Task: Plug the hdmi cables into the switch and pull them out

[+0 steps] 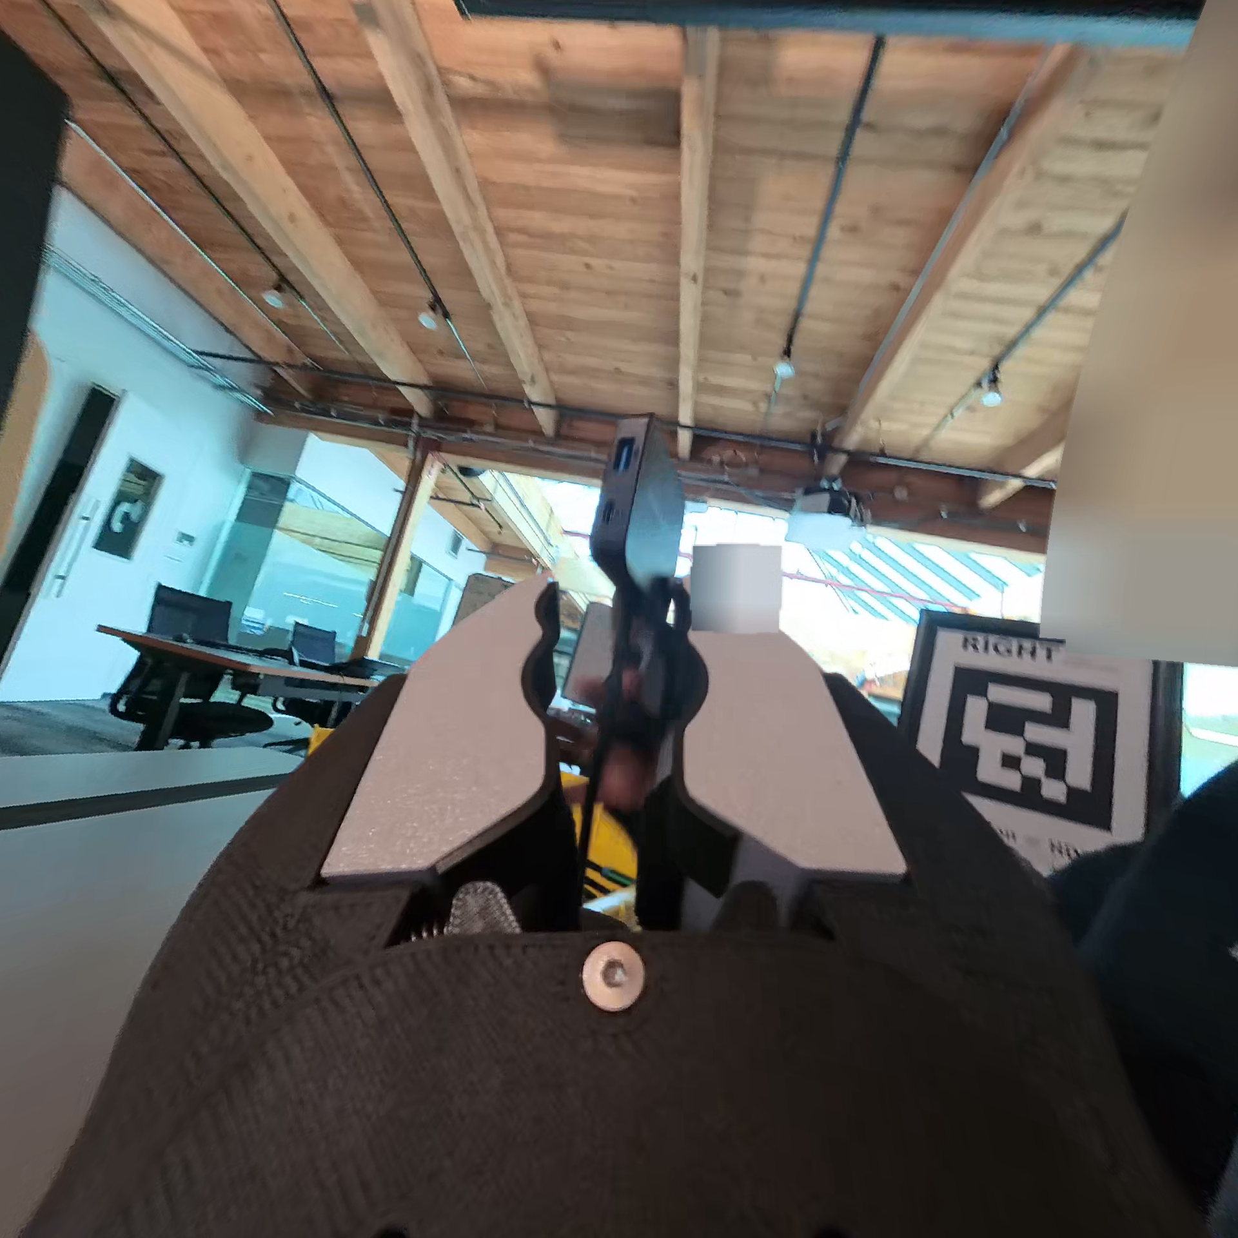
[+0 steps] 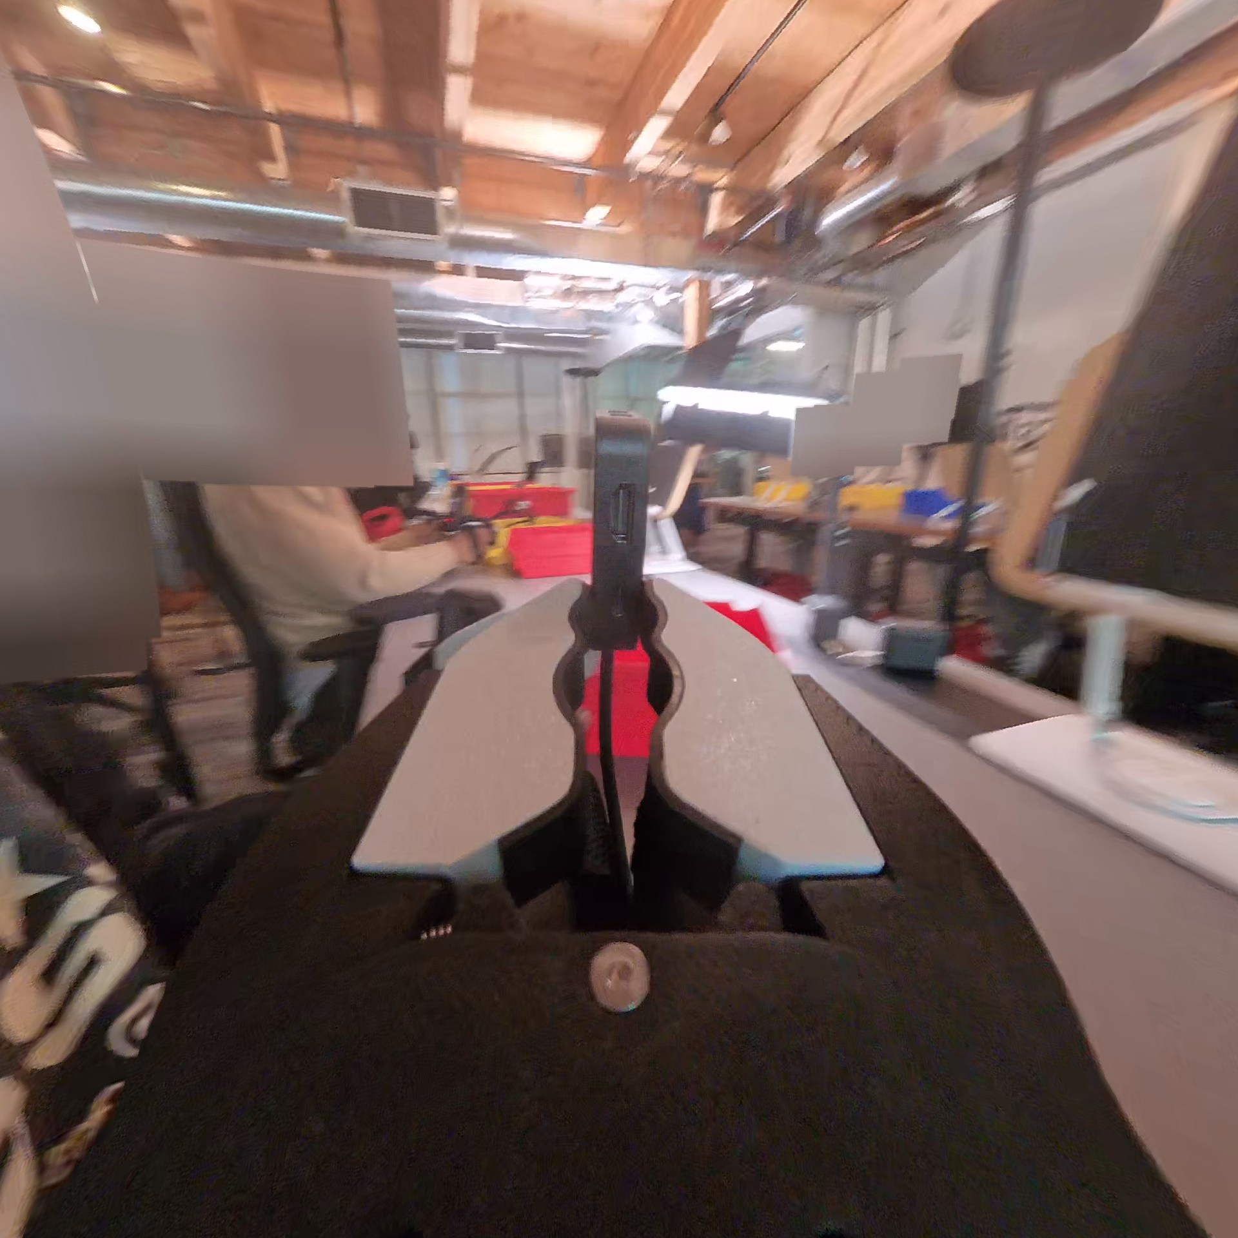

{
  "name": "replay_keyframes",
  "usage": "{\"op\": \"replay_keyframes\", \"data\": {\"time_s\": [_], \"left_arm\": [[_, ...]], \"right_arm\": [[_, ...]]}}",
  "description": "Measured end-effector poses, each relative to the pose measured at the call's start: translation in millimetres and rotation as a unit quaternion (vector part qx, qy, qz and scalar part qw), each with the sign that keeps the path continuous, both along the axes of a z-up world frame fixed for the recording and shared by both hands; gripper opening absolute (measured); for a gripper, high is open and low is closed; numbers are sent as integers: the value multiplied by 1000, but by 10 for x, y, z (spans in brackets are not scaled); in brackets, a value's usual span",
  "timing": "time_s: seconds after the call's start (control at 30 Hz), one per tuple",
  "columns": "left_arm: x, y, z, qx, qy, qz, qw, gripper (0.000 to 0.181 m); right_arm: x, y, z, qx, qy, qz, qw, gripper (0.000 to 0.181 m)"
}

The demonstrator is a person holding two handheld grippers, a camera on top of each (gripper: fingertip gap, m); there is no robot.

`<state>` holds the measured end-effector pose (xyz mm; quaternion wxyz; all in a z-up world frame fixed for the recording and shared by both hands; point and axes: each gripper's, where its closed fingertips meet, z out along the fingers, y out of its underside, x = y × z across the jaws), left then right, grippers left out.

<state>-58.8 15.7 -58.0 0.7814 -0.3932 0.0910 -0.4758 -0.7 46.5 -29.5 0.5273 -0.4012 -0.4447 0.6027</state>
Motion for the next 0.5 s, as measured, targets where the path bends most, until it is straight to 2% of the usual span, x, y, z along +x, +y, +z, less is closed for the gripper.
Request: {"op": "replay_keyframes", "data": {"time_s": [0.07, 0.17, 0.27, 0.3, 0.37, 0.43, 0.5], "left_arm": [[-23, 24, -9, -7, -4, 6, 1000, 32], [-6, 75, -50, -24, 1, 6, 1000, 32], [16, 98, -75, -36, 1, -4, 999, 32], [20, 105, -83, -39, 2, -5, 999, 32], [31, 126, -108, -49, 6, -7, 999, 32], [51, 142, -130, -56, 11, -12, 998, 32], [70, 121, -117, -50, 12, -21, 998, 32]], "right_arm": [[263, 277, 286, 51, 10, -83, 995, 14], [693, 729, 679, 134, 11, -208, 969, 14], [1030, 1198, 860, 203, 8, -292, 935, 14], [1100, 1364, 822, 227, -6, -310, 923, 14], [1176, 1702, 575, 242, -67, -325, 912, 13], [1240, 2038, 173, 218, -164, -338, 901, 14], [1354, 2329, -231, 192, -259, -369, 872, 14]]}}
